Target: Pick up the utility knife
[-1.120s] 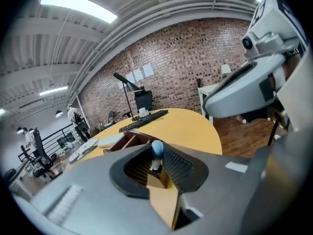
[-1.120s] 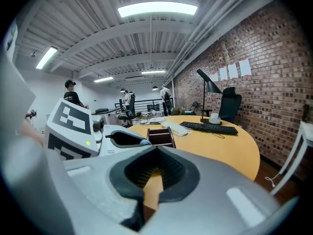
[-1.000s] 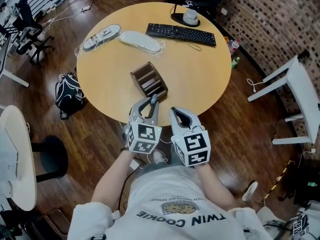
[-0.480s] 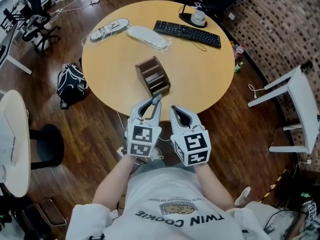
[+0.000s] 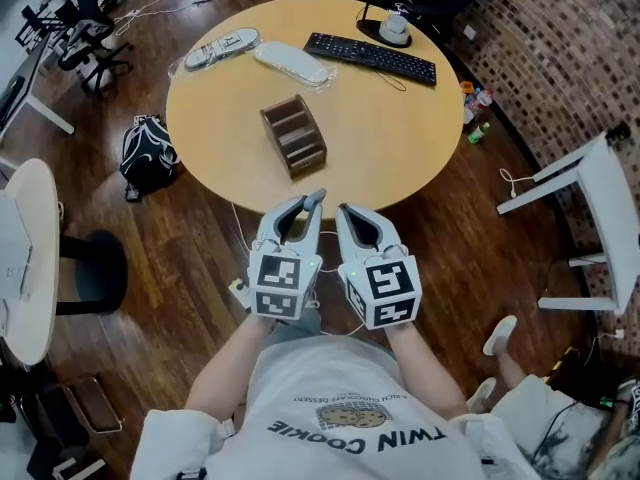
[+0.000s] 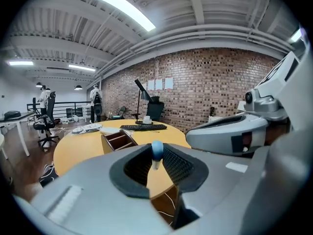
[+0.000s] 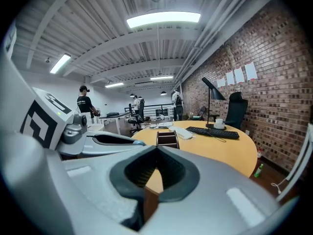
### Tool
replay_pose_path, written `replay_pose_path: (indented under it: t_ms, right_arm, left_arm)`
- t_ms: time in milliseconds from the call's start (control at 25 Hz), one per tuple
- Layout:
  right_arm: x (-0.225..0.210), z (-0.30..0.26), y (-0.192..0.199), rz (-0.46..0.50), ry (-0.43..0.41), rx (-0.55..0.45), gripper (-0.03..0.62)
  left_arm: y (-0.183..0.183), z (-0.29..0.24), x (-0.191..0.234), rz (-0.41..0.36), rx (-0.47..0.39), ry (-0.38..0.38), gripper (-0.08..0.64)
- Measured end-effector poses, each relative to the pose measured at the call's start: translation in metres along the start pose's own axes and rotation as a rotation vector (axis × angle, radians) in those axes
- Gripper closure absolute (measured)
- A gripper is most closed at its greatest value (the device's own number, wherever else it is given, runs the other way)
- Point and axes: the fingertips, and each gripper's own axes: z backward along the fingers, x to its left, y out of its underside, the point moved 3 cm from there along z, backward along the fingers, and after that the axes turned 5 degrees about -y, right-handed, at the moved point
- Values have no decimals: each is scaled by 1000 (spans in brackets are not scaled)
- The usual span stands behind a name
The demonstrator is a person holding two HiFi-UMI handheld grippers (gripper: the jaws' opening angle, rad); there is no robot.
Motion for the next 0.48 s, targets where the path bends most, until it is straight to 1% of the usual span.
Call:
replay_pose_path:
  t_ms: [480]
  right_arm:
    - [17,84,26,7,-50,-29,592]
  left_arm:
    - [10,70,-80,10,-31,-49,486]
